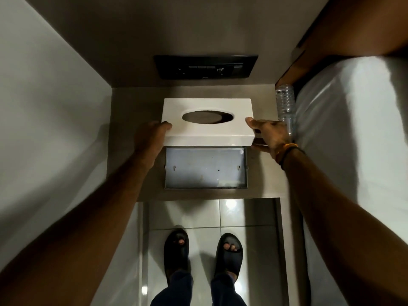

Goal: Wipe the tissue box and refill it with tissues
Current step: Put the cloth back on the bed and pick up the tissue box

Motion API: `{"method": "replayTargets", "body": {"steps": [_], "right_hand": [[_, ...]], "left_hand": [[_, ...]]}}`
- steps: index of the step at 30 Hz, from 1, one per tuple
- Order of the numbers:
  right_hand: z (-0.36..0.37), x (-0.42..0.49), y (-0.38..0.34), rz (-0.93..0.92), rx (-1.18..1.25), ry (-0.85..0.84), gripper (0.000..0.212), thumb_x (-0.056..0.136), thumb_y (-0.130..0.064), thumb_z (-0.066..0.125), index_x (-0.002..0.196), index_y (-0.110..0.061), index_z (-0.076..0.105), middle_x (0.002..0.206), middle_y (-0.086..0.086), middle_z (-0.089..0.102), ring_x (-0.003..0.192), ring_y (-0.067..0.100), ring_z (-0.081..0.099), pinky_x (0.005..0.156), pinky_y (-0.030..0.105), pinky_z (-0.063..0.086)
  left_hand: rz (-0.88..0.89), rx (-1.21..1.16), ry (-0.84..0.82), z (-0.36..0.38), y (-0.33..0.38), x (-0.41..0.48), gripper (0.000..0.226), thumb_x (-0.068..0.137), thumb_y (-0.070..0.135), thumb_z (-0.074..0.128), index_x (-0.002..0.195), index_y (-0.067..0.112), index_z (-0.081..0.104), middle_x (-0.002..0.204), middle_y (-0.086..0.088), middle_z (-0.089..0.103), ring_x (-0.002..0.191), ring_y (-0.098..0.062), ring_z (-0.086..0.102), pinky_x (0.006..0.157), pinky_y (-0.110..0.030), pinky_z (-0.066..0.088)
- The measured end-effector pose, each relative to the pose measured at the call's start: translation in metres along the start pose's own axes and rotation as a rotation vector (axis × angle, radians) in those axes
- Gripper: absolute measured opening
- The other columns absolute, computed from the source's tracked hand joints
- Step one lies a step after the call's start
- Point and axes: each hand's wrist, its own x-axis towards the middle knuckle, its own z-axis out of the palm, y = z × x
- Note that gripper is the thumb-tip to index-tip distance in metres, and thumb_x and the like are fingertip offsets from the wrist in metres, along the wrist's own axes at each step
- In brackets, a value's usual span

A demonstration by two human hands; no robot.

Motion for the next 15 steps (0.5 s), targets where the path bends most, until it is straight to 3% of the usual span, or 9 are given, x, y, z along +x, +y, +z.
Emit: {"method": "replayTargets", "body": {"steps": [3, 8, 11, 15], "right_hand": [[0.003, 0.008, 0.009, -0.025, 0.006, 0.024, 0.009, 0.088, -0.034, 0.078, 0.086, -0.026, 0.076, 0.111, 0.009, 0.077, 0.105, 0.031, 0.073, 0.079, 0.036, 0.062], [0.007, 0.017, 0.014, -0.084, -0.007, 0.018, 0.009, 0.094, -0.025, 0.071, 0.087, -0.030, 0.074, 0.106, 0.003, 0.076, 0.104, 0.028, 0.072, 0.074, 0.030, 0.061], [0.008, 0.025, 0.013, -0.097, -0.056, 0.038, 0.011, 0.092, -0.023, 0.071, 0.089, -0.033, 0.075, 0.112, 0.001, 0.076, 0.109, 0.027, 0.069, 0.092, 0.043, 0.061], [0.011, 0.028, 0.016, -0.104, -0.113, 0.074, 0.013, 0.083, -0.026, 0.073, 0.078, -0.037, 0.074, 0.107, -0.001, 0.077, 0.107, 0.027, 0.070, 0.098, 0.048, 0.058]], "left_hand": [[0.006, -0.002, -0.009, 0.007, -0.004, 0.005, 0.022, 0.093, 0.027, 0.064, 0.112, 0.016, 0.069, 0.100, -0.001, 0.064, 0.104, -0.028, 0.062, 0.100, -0.052, 0.055], [0.048, 0.055, 0.000, 0.016, -0.006, 0.010, 0.040, 0.091, 0.028, 0.064, 0.129, 0.014, 0.066, 0.116, -0.008, 0.066, 0.110, -0.030, 0.063, 0.098, -0.049, 0.057], [0.068, 0.115, -0.003, 0.019, -0.008, 0.014, 0.040, 0.092, 0.026, 0.063, 0.129, 0.013, 0.065, 0.123, -0.014, 0.068, 0.113, -0.034, 0.065, 0.094, -0.043, 0.058], [0.094, 0.157, 0.019, 0.027, -0.016, 0.014, 0.037, 0.095, 0.020, 0.061, 0.129, 0.009, 0.065, 0.126, -0.016, 0.068, 0.116, -0.033, 0.064, 0.096, -0.043, 0.057]]}}
